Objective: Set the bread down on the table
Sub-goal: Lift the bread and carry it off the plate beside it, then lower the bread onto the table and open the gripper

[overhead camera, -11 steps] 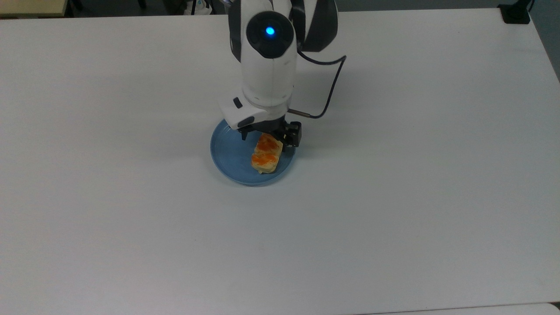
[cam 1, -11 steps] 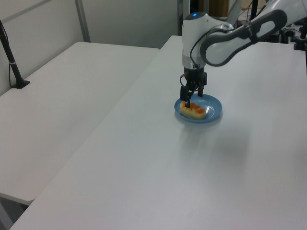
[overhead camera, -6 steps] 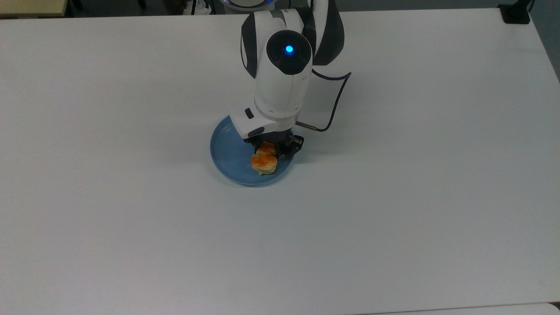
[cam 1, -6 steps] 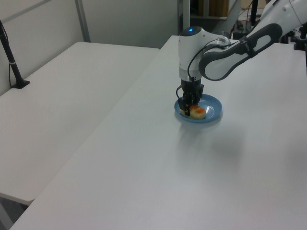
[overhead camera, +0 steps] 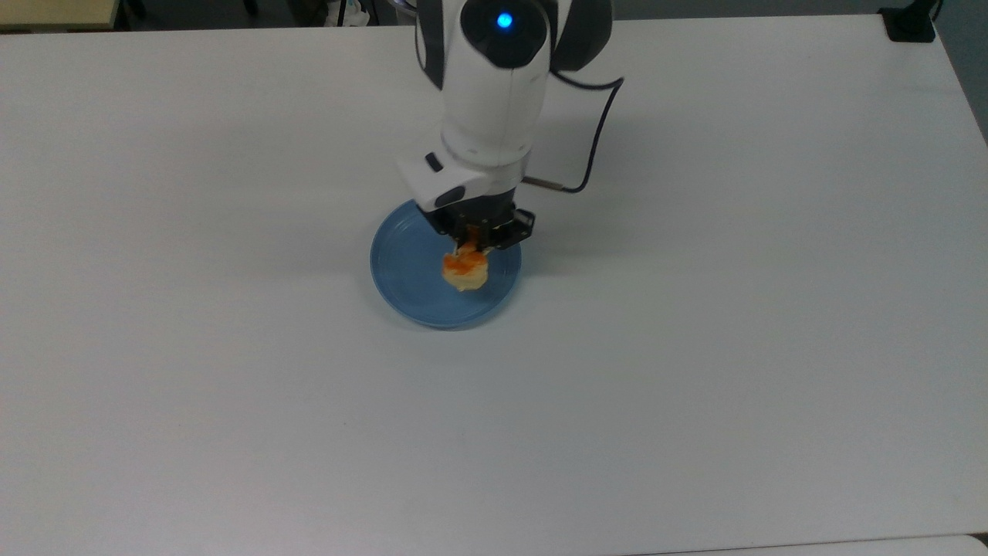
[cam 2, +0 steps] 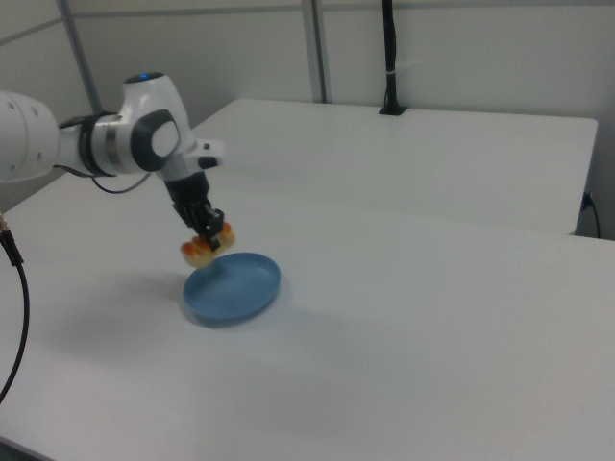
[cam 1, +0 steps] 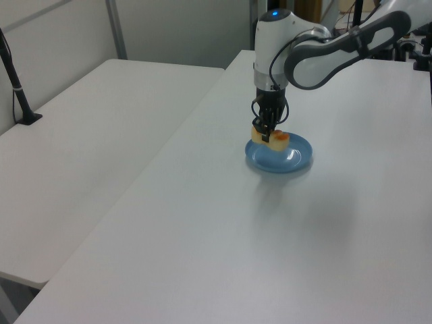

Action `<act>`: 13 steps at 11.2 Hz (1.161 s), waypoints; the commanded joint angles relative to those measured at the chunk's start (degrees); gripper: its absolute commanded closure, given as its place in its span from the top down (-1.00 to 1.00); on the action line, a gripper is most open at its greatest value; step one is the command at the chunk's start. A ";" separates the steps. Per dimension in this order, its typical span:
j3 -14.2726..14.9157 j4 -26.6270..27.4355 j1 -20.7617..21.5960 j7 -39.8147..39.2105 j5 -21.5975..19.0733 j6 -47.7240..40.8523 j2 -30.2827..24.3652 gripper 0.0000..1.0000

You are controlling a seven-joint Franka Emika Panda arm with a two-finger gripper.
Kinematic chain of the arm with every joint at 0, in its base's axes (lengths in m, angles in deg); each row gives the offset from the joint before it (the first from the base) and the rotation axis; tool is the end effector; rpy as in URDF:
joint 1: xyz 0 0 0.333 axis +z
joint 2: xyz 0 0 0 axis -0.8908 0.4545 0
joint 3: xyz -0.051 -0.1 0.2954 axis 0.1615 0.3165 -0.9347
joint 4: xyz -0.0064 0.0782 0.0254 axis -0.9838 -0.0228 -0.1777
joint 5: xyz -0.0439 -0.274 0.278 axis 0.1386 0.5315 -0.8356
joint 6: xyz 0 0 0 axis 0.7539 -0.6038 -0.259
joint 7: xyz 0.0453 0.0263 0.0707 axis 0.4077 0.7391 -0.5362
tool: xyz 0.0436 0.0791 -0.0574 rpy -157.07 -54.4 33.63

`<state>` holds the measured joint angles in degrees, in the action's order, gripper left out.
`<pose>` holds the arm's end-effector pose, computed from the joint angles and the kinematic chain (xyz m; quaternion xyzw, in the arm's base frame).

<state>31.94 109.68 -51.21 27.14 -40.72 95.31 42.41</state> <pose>0.6574 0.1112 0.3912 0.9927 -0.1023 0.0483 0.0414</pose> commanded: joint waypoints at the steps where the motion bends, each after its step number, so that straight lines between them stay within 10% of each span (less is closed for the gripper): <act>1: 0.26 -1.53 7.81 0.79 -3.73 -1.08 0.45 -0.50; 6: 0.35 -4.17 15.31 5.81 -2.95 -0.73 6.52 -0.21; 8: 0.35 -4.70 15.31 6.25 -2.51 -0.73 6.97 0.99; 13: -0.43 -4.87 10.69 6.17 2.15 -7.28 -0.03 1.00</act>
<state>31.89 104.65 -36.66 32.60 -39.26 95.13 48.87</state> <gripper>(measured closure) 0.000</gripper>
